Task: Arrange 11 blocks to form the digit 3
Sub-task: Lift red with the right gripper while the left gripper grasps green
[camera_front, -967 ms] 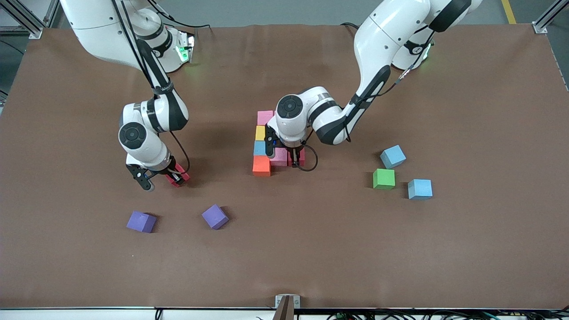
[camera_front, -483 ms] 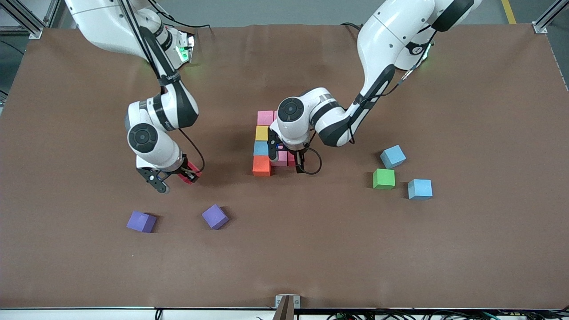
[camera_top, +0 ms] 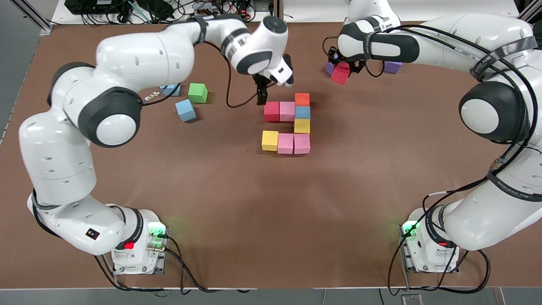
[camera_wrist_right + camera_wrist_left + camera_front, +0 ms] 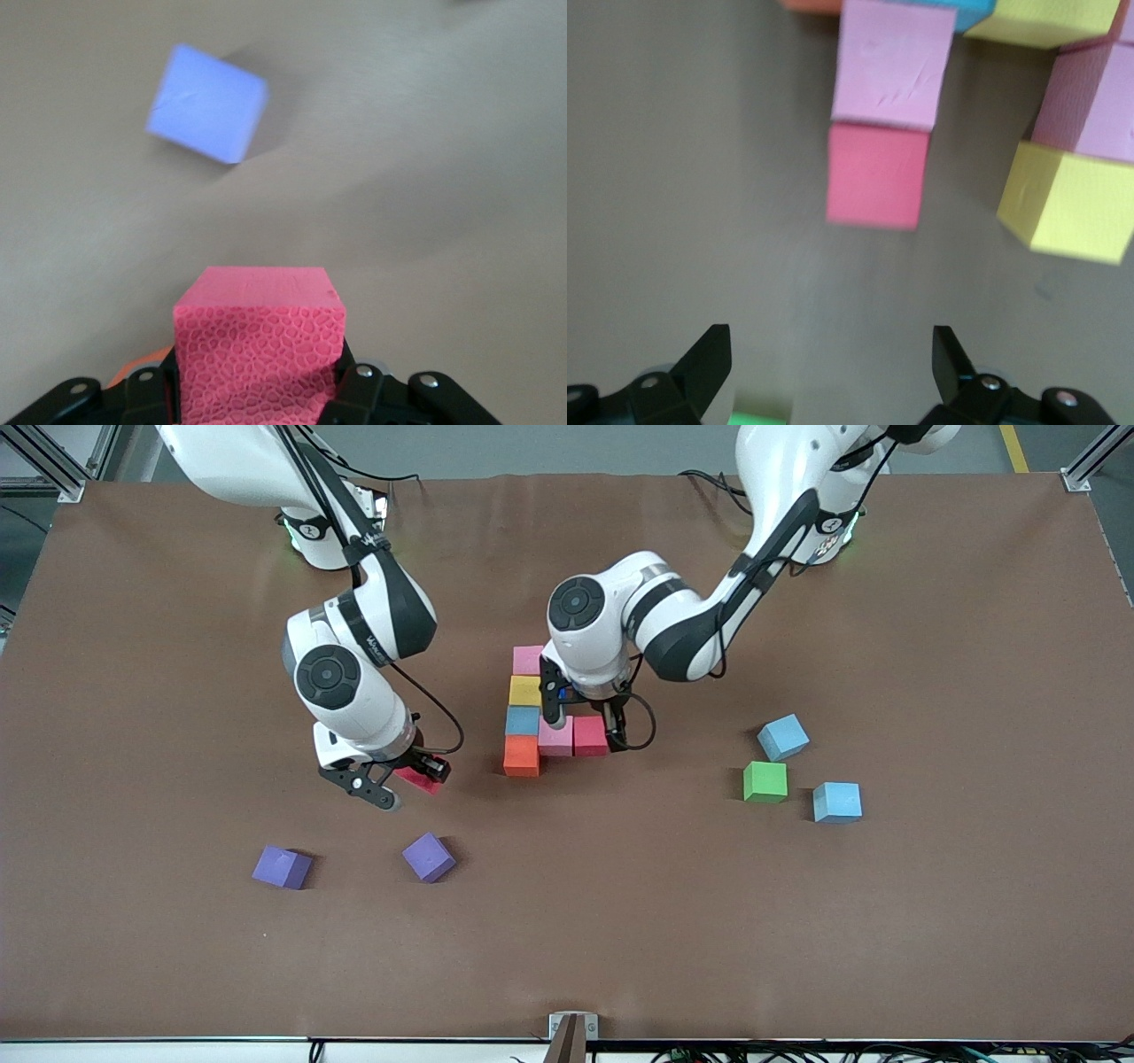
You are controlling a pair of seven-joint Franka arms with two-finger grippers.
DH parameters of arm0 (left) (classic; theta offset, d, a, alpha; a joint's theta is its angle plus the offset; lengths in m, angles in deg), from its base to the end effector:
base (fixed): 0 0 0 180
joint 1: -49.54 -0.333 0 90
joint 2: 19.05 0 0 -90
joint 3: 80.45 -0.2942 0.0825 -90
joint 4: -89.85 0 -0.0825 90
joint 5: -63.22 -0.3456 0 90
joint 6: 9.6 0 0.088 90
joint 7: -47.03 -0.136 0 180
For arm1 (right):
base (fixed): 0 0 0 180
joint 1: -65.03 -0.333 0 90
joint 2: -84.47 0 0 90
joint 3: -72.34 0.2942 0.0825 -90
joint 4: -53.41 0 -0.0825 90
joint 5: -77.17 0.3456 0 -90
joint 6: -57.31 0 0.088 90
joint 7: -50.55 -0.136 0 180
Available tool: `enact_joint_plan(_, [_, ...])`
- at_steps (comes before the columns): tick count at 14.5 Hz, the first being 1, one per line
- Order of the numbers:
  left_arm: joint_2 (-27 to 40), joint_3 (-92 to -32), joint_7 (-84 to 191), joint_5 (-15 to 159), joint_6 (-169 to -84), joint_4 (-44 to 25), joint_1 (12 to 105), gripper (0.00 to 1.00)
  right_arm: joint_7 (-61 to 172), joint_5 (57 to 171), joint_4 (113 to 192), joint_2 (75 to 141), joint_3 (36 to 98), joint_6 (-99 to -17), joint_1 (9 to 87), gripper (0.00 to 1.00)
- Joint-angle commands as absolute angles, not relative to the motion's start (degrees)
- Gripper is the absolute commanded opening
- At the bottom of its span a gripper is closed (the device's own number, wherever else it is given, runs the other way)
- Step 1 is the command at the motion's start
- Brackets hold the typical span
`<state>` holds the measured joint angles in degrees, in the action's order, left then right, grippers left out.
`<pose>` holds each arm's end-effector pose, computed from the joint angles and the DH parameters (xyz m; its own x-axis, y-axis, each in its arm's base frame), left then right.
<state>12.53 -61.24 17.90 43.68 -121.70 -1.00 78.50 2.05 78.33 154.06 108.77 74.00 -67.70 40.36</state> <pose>0.4564 -0.4299 0.2907 0.1042 -0.9766 -0.1884 -0.9945 -0.0998 -0.0325 0.5511 0.2728 0.3010 0.9205 -0.3902 -0.0207 -0.3906 -0.9204 -0.0196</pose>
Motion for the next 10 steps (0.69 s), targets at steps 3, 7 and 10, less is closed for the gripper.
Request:
enact_joint_plan(3, [7.59, -58.04, 3.09, 50.38, -118.69, -5.24, 63.36, 1.0, 18.88, 79.01, 141.76, 116.62, 74.09, -64.08, 37.27, 0.01])
enact_joint_plan(7, [6.44, -57.86, 4.22, 46.81, -116.91, -7.53, 61.75, 1.0, 20.32, 77.7, 130.34, 124.17, 74.01, -58.54, 34.28, 0.01])
enact_joint_plan(10, [6.53, -57.68, 4.66, 43.45, -121.9, -10.68, 59.13, 1.0, 20.49, 76.12, 129.35, 126.56, 73.92, -59.49, 32.61, 0.01])
